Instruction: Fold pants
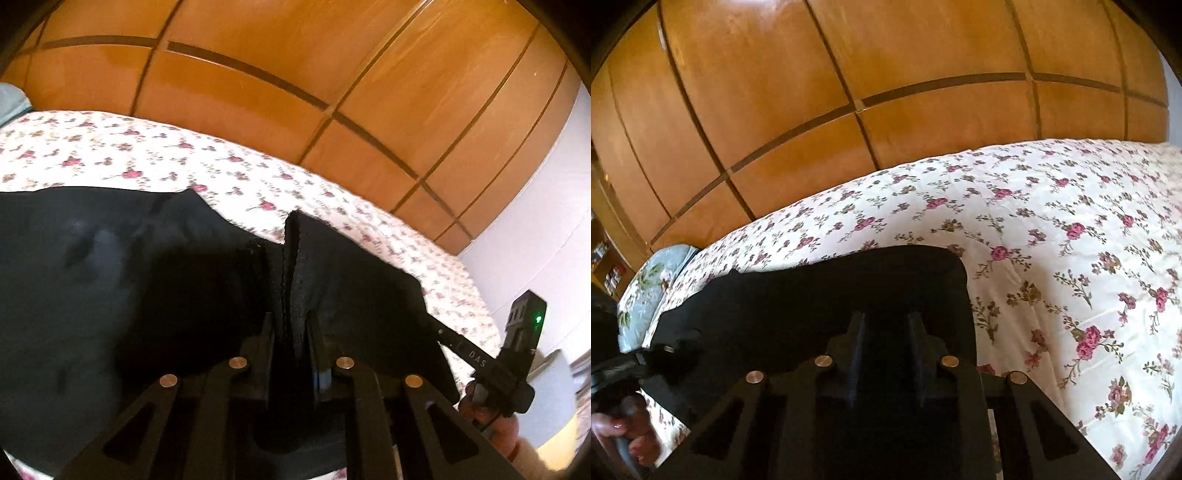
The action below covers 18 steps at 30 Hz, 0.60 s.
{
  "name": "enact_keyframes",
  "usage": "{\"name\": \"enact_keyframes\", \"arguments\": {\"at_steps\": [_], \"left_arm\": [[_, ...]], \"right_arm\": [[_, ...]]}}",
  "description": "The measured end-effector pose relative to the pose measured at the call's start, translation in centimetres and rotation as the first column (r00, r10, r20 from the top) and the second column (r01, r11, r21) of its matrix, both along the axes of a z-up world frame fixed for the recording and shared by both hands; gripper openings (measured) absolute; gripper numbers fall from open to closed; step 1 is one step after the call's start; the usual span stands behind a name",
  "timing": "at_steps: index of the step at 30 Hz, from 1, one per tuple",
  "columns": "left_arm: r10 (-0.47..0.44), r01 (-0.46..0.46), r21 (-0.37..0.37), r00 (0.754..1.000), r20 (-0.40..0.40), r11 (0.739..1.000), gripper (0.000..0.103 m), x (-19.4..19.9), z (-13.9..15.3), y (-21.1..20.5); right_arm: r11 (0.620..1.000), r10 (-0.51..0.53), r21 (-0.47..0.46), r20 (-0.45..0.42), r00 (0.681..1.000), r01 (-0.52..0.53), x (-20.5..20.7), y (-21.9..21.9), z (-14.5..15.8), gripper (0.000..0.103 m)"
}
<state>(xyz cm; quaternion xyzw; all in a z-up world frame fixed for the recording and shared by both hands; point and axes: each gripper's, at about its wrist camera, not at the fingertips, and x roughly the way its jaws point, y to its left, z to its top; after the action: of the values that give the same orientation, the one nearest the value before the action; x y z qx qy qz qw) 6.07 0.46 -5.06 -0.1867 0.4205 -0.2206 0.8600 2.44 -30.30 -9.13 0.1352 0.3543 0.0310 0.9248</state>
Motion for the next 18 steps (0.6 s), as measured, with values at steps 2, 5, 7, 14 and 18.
{"name": "enact_keyframes", "arguments": {"at_steps": [2,5,7,14,18], "left_arm": [[0.003,-0.001,0.049,0.998,-0.055,0.999,0.014,0.4,-1.9,-0.3],[0.011,-0.009,0.035,0.999,-0.045,0.999,0.02,0.8,-3.7,0.0],[0.006,-0.004,0.042,0.999,-0.032,0.999,0.022,0.8,-3.8,-0.2],[-0.001,0.0,0.058,1.0,0.019,0.998,0.032,-1.0,-3.6,0.7],[0.012,-0.013,0.021,1.0,0.015,1.0,0.036,-2.1,-3.5,1.0]], "right_arm": [[0.998,0.008,-0.054,-0.011,1.0,-0.008,0.2,0.8,-0.9,0.02],[0.992,0.02,-0.125,-0.007,1.0,-0.02,0.0,1.6,-1.6,0.02],[0.984,0.035,-0.177,-0.008,0.999,-0.036,0.0,2.0,-1.9,0.02],[0.999,0.035,-0.026,0.027,0.999,-0.034,-0.9,-0.1,-2.1,0.02],[0.999,0.019,0.03,0.038,0.999,-0.02,-3.5,-1.1,-1.9,0.02]]}}
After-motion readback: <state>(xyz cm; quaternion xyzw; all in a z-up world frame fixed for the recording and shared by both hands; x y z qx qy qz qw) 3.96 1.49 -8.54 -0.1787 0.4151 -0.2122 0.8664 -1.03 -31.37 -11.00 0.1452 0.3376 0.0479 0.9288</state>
